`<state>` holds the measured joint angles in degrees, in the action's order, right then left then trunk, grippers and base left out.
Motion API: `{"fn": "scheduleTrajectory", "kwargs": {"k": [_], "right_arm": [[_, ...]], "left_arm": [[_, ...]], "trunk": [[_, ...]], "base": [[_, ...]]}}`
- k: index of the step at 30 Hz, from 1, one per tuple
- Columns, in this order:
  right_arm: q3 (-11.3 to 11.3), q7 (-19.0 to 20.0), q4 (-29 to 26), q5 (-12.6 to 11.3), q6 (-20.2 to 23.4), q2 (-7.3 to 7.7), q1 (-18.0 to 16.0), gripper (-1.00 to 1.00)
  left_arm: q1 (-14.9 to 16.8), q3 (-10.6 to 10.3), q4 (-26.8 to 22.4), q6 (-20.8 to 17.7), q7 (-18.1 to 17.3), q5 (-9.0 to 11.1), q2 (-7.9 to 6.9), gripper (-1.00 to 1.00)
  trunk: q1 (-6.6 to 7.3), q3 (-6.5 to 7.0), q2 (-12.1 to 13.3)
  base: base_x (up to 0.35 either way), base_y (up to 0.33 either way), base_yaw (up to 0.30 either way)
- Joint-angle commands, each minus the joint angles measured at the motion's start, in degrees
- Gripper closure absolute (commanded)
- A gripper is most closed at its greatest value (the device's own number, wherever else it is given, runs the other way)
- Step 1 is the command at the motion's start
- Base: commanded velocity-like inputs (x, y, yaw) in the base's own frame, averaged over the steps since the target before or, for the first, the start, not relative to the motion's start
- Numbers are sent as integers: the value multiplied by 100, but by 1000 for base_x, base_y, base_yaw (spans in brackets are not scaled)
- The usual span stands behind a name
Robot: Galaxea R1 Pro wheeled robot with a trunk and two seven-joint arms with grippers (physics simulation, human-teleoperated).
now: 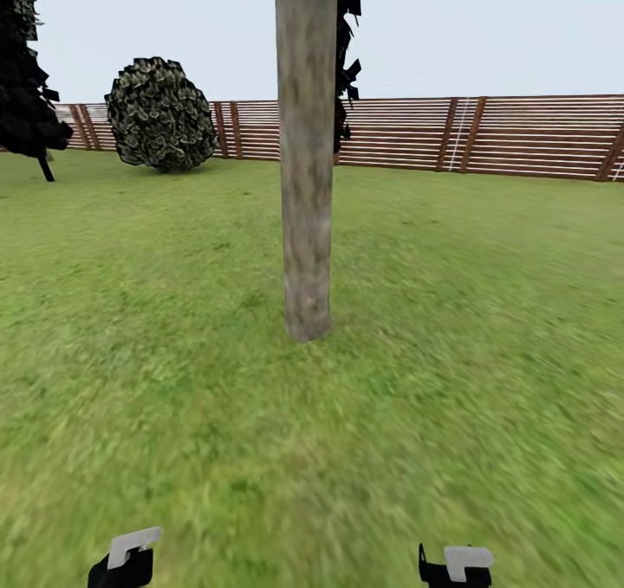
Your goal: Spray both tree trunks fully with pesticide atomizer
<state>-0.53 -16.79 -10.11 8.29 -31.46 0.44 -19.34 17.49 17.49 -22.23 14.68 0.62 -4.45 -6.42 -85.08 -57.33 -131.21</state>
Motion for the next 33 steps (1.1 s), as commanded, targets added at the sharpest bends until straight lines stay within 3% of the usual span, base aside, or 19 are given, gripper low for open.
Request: {"fn": "scheduleTrajectory", "kwargs": {"k": [1, 21, 33], "right_arm": [[0, 0, 0, -1, 0, 0, 0, -100], [0, 0, 8, 5, 0, -35, 0, -100], [2, -6, -12, 8, 0, -35, 0, -100]], "left_arm": [[0, 0, -1, 0, 0, -1, 0, 100], [0, 0, -1, 0, 7, -4, 0, 100], [2, 15, -42, 5, 0, 21, -45, 100]], "trunk": [[0, 0, 0], [0, 2, 0], [0, 38, 0]], "base": [[340, 0, -4], [340, 0, -3], [340, 0, -143]]}}
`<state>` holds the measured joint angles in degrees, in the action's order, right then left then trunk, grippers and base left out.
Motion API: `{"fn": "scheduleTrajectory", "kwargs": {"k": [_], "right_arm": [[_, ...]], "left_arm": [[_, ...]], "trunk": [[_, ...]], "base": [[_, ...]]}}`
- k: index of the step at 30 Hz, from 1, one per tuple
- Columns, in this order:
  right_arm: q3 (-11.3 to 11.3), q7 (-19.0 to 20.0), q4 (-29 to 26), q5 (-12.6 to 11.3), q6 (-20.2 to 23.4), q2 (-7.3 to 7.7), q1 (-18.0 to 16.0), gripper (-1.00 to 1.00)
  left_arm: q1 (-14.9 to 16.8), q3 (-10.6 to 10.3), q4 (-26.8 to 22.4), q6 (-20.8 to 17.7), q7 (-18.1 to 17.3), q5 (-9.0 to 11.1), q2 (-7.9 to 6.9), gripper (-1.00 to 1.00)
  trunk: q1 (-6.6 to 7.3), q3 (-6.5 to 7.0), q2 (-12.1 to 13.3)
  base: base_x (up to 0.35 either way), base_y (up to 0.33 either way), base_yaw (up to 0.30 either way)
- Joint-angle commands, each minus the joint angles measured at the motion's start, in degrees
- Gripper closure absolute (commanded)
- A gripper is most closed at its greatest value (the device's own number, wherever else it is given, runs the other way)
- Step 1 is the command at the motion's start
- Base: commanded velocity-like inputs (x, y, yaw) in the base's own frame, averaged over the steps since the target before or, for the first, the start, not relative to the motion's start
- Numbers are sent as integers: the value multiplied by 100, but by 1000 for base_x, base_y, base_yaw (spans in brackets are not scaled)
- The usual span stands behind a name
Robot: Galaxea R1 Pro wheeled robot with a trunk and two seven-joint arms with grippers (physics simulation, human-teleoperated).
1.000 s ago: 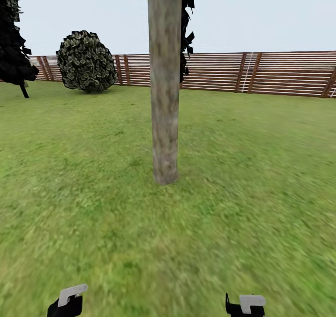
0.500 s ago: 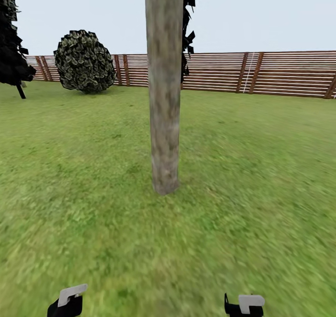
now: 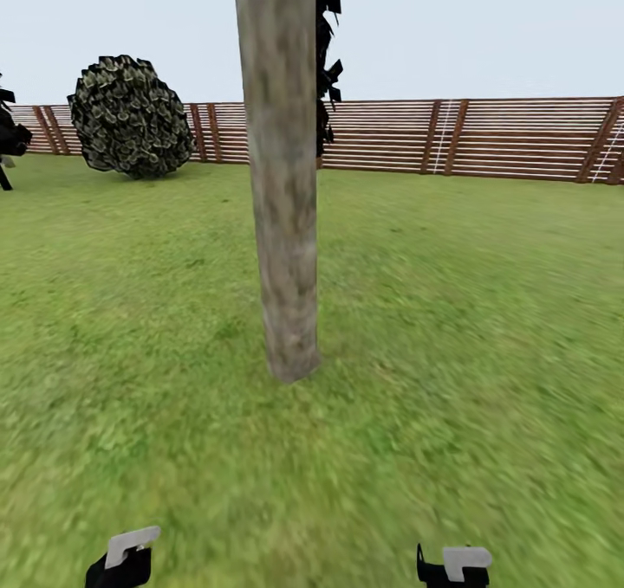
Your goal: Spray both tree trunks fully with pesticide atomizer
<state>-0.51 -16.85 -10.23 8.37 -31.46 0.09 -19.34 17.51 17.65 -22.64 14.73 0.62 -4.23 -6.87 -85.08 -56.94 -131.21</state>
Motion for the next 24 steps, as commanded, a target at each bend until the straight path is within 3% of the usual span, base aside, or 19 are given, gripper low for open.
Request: {"fn": "scheduleTrajectory", "kwargs": {"k": [1, 5, 8, 12, 13, 18, 19, 20, 21, 23, 24], "right_arm": [[-1, 2, -30, 3, 2, 3, -1, -100], [-15, 242, -572, 38, 22, 37, 0, -100], [-19, 861, -1048, 87, 48, 66, 0, -100], [-20, 1724, -1466, 467, 418, 94, -94, -100], [-20, 1847, -1501, 580, 512, 96, -139, -100], [-13, 3680, -1671, 2103, 1428, 78, -869, -100], [-13, 3875, -1676, 2231, 1487, 75, -936, -100], [-12, 4414, -1688, 2515, 1611, 65, -1105, -100], [-12, 4575, -1695, 2579, 1639, 61, -1151, -100], [-11, 5194, -1720, 2752, 1713, 45, -1333, -100], [-14, 5460, -1725, 2793, 1734, 34, -1416, -100]], "left_arm": [[5, -4, -28, -1, -4, -11, -24, 100], [92, -72, -88, -59, -38, -364, -202, 100], [99, -66, -89, -70, -222, -733, -252, 100], [262, -61, -235, -90, -1068, -1365, -391, 100], [323, -61, -257, -97, -1232, -1440, -406, 100], [966, -71, -349, -491, -3167, -2130, -526, 100], [1017, -70, -357, -557, -3370, -2234, -533, 100], [1154, -65, -396, -719, -3963, -2589, -545, 100], [1195, -64, -414, -757, -4149, -2714, -547, 100], [1334, -62, -494, -853, -4813, -3190, -540, 100], [1429, -61, -582, -897, -5317, -3554, -516, 100]], "trunk": [[0, 0, 0], [0, 0, 0], [0, 0, 0], [0, 0, 0], [0, 0, 0], [0, 0, 0], [0, 0, 0], [0, 0, 0], [0, 0, 0], [0, 0, 0], [0, 0, 0]], "base": [[340, 0, -14], [266, -28, -2], [66, -6, 0], [15, -1, 0], [5, 0, 0], [1, 0, 0], [0, 0, 0], [0, 0, 0], [0, 0, 0], [0, 0, 0], [0, 0, 0]]}}
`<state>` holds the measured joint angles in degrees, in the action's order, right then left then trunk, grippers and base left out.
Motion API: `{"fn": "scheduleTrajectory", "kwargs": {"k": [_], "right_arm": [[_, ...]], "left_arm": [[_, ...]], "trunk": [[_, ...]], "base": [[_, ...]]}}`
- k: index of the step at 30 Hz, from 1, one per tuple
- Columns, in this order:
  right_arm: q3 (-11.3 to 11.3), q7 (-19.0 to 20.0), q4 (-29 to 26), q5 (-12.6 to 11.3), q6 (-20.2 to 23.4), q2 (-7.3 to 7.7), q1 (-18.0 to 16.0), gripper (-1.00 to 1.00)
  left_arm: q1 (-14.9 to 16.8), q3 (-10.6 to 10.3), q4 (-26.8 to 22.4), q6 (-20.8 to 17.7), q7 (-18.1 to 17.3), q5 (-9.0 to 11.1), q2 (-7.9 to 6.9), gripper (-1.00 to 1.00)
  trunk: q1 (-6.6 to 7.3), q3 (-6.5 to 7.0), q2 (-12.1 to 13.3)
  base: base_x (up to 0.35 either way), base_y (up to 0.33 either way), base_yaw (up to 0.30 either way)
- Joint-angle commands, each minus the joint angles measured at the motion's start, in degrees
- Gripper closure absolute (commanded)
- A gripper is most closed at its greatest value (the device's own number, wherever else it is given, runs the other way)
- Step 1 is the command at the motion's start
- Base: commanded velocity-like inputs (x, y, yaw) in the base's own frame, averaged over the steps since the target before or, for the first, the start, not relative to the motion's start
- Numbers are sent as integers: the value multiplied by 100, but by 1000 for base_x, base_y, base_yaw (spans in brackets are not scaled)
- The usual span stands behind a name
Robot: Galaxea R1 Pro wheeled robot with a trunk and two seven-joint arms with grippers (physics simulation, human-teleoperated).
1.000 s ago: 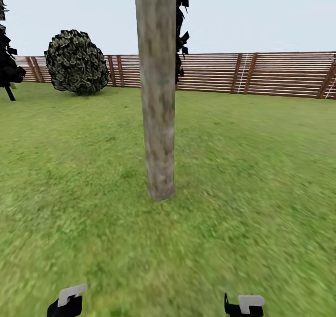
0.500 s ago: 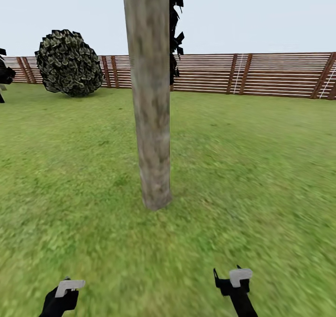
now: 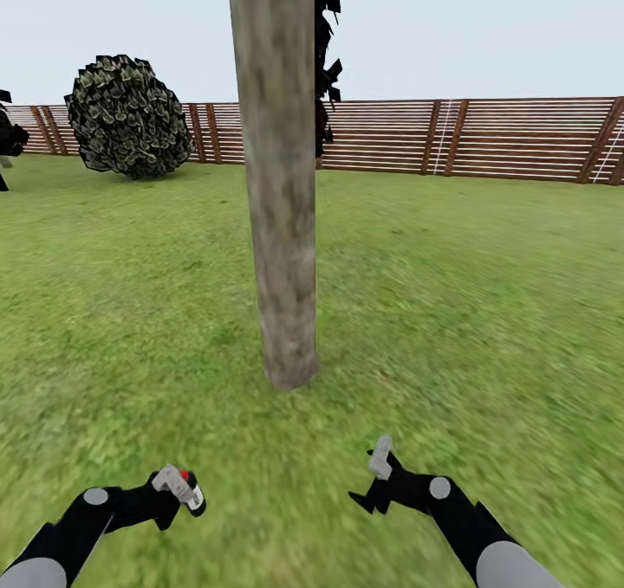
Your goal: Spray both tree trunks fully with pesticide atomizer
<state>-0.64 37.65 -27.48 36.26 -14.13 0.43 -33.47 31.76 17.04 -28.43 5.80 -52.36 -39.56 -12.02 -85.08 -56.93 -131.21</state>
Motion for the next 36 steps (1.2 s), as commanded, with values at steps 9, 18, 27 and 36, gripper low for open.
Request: {"fn": "scheduleTrajectory", "kwargs": {"k": [9, 18, 27, 36], "right_arm": [[-14, 1042, -65, 56, 210, -218, -157, -100], [-169, 1219, -73, 95, 221, -404, -160, -100], [-628, 1314, -112, 161, 220, -473, -164, 100], [-647, 1467, -320, 164, 227, -610, -169, 100]], "left_arm": [[110, -136, -584, -39, -1502, -826, 55, 100], [111, -446, -619, -82, -1604, -1112, 117, 100], [111, -921, -620, -165, -1573, -1121, 328, 100], [111, -1307, -655, -183, -1480, -1127, 630, 100]], "trunk": [[0, -1, 0], [0, -1, 0], [0, -1, 0], [0, -1, 0]], "base": [[0, 0, 0], [0, 0, 0], [0, 0, 0], [0, 0, 0]]}}
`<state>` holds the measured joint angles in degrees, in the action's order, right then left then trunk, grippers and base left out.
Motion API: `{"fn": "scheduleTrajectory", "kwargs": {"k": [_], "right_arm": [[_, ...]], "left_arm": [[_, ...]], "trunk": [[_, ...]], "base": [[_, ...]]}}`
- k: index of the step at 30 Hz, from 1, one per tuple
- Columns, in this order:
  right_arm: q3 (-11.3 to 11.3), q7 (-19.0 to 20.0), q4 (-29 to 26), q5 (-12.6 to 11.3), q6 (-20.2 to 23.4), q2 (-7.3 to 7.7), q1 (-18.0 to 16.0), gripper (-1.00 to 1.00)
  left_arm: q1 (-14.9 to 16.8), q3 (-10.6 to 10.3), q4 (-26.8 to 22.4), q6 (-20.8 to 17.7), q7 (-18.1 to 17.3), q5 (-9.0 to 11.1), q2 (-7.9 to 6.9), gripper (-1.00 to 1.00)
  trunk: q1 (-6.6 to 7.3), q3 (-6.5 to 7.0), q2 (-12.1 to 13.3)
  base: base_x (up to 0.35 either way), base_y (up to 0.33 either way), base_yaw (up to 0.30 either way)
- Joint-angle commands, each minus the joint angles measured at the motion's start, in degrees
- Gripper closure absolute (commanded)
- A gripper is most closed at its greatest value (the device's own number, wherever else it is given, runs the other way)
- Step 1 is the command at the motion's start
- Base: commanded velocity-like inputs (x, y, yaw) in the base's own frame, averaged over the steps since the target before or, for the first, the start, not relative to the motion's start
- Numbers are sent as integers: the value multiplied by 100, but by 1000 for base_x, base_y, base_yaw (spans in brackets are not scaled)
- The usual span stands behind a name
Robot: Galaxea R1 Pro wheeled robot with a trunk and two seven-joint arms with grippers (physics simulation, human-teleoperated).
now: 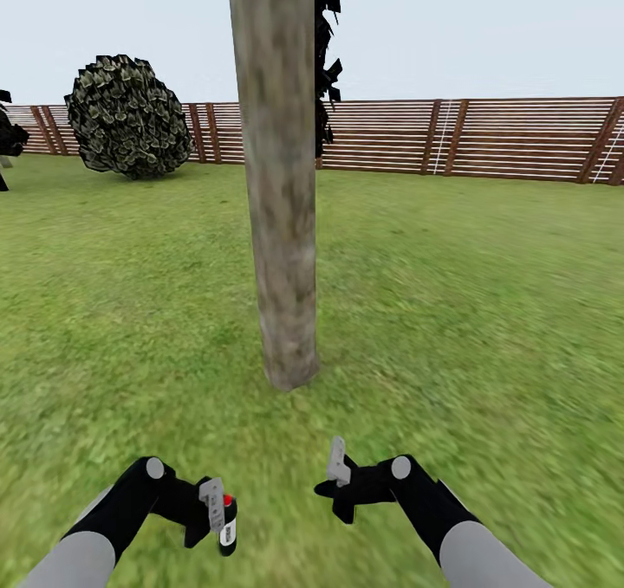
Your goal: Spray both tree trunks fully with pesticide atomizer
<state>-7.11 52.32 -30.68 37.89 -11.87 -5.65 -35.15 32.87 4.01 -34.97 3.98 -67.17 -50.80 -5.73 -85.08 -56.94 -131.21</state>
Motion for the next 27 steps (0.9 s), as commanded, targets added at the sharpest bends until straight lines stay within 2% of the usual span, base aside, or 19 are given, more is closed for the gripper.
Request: {"fn": "scheduleTrajectory", "kwargs": {"k": [1, 6, 15, 20, 27], "right_arm": [[0, 9, -3, 1, 0, -28, 0, 100], [-6, 22, -13, 0, 0, -99, 0, 100], [-10, 24, -118, -1, 0, -138, 0, 100], [-10, 24, -123, -1, 0, -161, 0, 100], [-35, 26, -128, -1, -2, -172, 0, 100]], "left_arm": [[0, -79, -4, -1, 16, -5, 49, 100], [0, -332, -23, -2, 43, 0, 208, 100], [0, -406, -41, 8, 83, 0, 413, 100], [7, -685, -44, 0, 256, 0, 532, 100], [34, -771, -60, 6, 455, 5, 666, 100]], "trunk": [[0, 0, 0], [0, 0, 0], [0, 0, 0], [0, 0, 0], [0, 0, 0]], "base": [[0, 0, 0], [0, 0, 0], [0, 0, 0], [0, 0, 0], [0, 0, 0]]}}
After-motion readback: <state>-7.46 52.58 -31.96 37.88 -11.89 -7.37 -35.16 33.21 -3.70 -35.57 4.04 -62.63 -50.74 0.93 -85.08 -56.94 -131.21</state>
